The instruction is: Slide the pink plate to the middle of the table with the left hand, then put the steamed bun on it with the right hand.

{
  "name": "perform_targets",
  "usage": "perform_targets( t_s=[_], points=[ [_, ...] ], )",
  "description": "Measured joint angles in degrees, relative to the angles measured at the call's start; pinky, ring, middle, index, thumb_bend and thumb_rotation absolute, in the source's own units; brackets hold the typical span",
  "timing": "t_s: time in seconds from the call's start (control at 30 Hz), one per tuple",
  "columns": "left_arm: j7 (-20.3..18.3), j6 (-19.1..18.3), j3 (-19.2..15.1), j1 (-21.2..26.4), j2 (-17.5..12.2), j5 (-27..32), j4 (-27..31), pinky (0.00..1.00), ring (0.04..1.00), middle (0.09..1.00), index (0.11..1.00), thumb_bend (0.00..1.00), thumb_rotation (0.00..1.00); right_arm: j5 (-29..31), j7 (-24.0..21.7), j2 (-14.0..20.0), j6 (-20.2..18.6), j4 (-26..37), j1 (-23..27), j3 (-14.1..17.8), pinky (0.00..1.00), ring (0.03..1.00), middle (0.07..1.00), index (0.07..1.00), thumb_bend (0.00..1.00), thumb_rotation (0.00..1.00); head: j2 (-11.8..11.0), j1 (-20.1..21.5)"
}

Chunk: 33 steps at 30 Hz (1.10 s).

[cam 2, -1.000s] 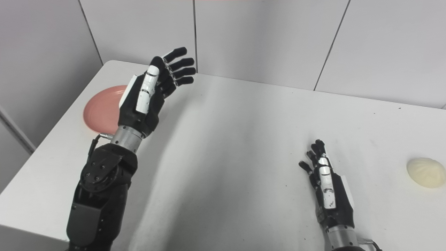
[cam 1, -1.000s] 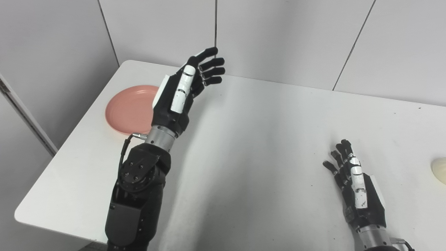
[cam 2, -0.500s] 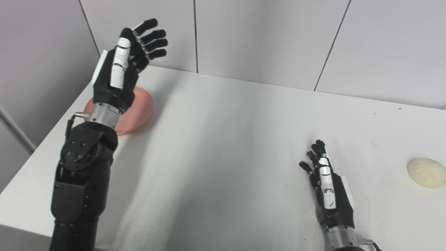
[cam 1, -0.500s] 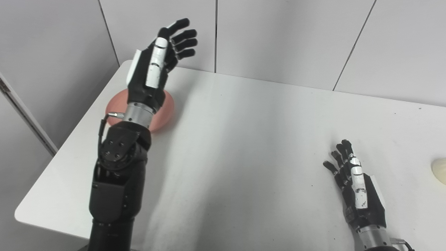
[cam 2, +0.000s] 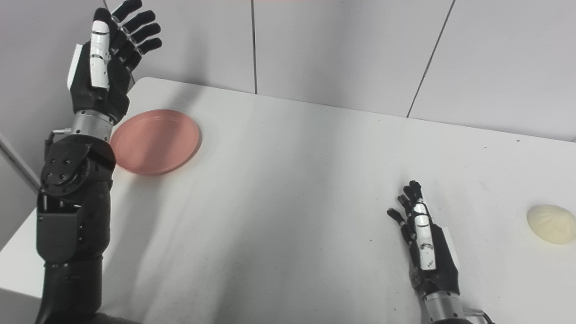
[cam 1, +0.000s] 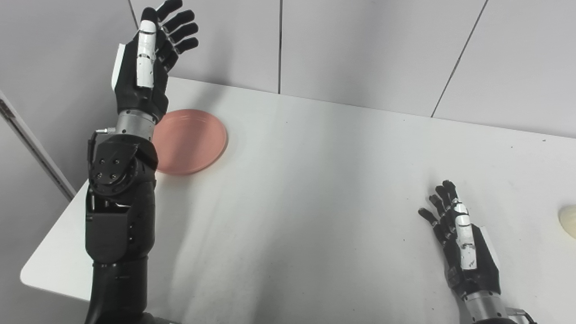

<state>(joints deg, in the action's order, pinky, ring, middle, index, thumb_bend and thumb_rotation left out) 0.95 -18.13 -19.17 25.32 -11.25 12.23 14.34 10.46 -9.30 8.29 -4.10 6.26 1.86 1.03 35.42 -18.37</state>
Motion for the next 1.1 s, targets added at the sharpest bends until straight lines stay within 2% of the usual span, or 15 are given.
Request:
perform_targets(
  t_s=[0.23, 0.53, 0.67, 0.8, 0.97, 1.1],
  points=[
    [0.9, 5.3, -2.5, -0.5, -0.4, 0.3, -3.1, 0.79, 0.796, 0.793, 0.781, 0.51, 0.96, 0.4, -0.7, 0.4, 0.0, -0.3, 0.2, 0.1, 1.00, 0.990, 0.999, 1.000, 0.28, 1.00, 0.0, -0.2],
    [1.3, 10.2, -5.9, -1.9, -0.6, 3.3, -9.4, 0.83, 0.830, 0.833, 0.821, 0.52, 0.96, 0.4, -0.9, 0.6, 0.0, -0.4, 0.3, 0.2, 1.00, 0.993, 1.000, 1.000, 0.28, 1.00, 0.2, -0.5],
    [1.2, 11.3, -6.7, -1.9, -1.9, 5.0, -11.3, 0.83, 0.830, 0.835, 0.823, 0.53, 0.93, 0.4, -1.0, 0.6, 0.0, -0.5, 0.4, 0.2, 1.00, 0.993, 1.000, 1.000, 0.28, 1.00, 0.2, -0.7],
    [1.2, 11.3, -7.8, -2.0, -2.5, 6.9, -12.7, 0.82, 0.840, 0.846, 0.833, 0.50, 0.99, 0.4, -1.0, 0.7, 0.0, -0.5, 0.4, 0.3, 1.00, 0.995, 1.000, 1.000, 0.28, 1.00, 0.2, -0.7],
    [1.3, 11.2, -8.0, -2.5, -3.0, 7.8, -13.8, 0.82, 0.840, 0.845, 0.838, 0.50, 1.00, 0.3, -1.1, 0.8, 0.0, -0.5, 0.4, 0.3, 1.00, 0.990, 1.000, 1.000, 0.29, 1.00, 0.4, -0.8],
    [1.5, 11.3, -8.0, -2.6, -4.0, 7.8, -17.8, 0.87, 0.867, 0.867, 0.855, 0.52, 1.00, 0.1, -1.1, 0.8, 0.0, -0.5, 0.4, 0.2, 1.00, 0.990, 1.000, 1.000, 0.29, 1.00, 0.4, -0.9]
  ],
)
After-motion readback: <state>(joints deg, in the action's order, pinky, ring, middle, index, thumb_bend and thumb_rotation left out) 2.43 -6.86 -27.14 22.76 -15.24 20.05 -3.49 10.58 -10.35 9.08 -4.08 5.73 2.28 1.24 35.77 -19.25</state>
